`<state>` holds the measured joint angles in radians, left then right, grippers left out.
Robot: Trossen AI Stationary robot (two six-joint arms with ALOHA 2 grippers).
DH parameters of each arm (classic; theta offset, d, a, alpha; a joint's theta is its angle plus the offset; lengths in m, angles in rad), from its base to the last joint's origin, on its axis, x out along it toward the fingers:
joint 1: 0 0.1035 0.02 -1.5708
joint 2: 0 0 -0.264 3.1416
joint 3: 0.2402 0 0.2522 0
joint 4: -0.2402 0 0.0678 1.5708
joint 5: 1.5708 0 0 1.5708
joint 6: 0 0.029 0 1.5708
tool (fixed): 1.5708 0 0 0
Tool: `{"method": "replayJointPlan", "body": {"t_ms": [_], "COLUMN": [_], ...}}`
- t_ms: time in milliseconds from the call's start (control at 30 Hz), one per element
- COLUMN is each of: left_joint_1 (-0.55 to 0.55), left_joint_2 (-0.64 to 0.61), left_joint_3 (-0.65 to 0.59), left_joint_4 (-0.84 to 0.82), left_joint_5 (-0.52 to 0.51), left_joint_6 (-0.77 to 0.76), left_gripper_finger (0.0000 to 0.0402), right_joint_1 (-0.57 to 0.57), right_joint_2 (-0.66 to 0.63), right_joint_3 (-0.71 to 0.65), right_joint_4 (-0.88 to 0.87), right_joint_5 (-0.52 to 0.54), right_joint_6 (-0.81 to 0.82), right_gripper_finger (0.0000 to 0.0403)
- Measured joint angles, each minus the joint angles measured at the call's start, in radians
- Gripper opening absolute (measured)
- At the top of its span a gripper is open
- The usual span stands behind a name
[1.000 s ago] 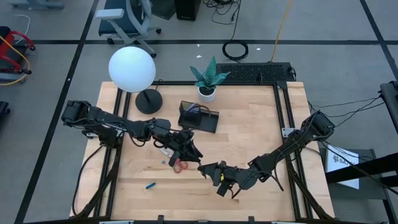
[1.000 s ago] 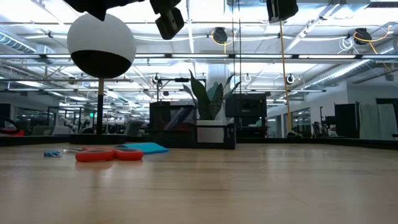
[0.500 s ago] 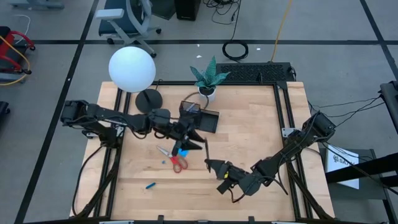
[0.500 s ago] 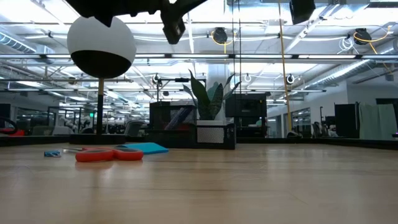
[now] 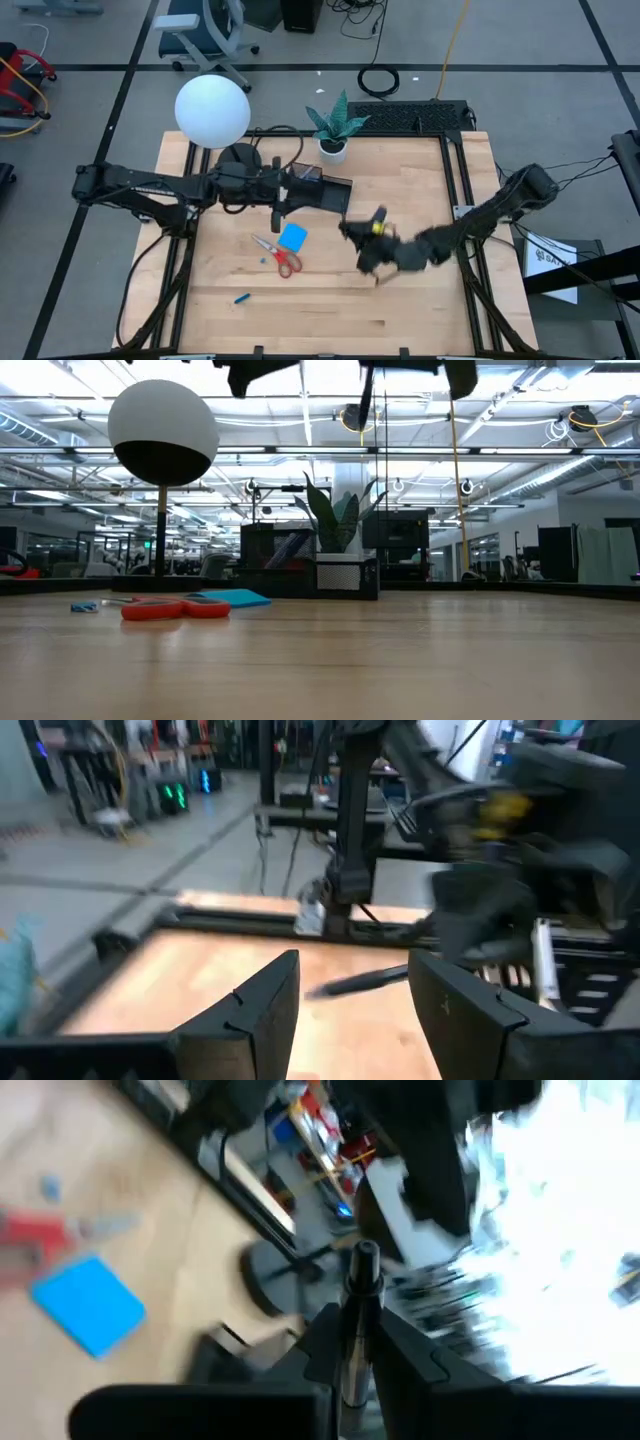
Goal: Pick and place office supplies into organizer
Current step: Put the black pen into the desk organizer
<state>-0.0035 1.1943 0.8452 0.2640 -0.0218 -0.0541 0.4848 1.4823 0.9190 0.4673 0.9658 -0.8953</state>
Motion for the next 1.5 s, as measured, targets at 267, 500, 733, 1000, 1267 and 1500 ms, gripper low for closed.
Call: {"method": "replayJointPlan", "body": {"t_ms": [267,500,733,1000,1267,1500], "left_joint_1": [-0.028,-0.027,-0.041,-0.071,-0.025,0.113], "left_joint_2": [0.0,0.007,0.014,0.015,0.013,-0.069], "left_joint_3": [0.0,0.0,-0.001,-0.001,-0.02,-0.164], "left_joint_4": [0.023,0.019,-0.064,-0.085,-0.056,0.165], "left_joint_5": [-0.141,-0.155,-0.155,-0.319,-0.322,-0.155], "left_joint_6": [0.123,0.117,0.07,0.079,0.128,0.106], "left_gripper_finger": [0.0195,0.0195,0.0195,0.0195,0.0195,0.0195], "right_joint_1": [-0.312,-0.521,-0.627,-0.728,-0.793,-0.828], "right_joint_2": [-0.19,-0.18,-0.094,-0.043,-0.033,0.021], "right_joint_3": [-0.148,-0.166,-0.166,-0.146,-0.127,-0.096], "right_joint_4": [-0.034,-0.003,0.079,0.166,0.209,0.212], "right_joint_5": [-0.532,-0.84,-0.983,-1.061,-1.128,-1.133], "right_joint_6": [0.538,0.674,0.655,0.639,0.656,0.674], "right_gripper_finger": [0.0028,0.0028,0.0028,0.0028,0.0028,0.0028]}}
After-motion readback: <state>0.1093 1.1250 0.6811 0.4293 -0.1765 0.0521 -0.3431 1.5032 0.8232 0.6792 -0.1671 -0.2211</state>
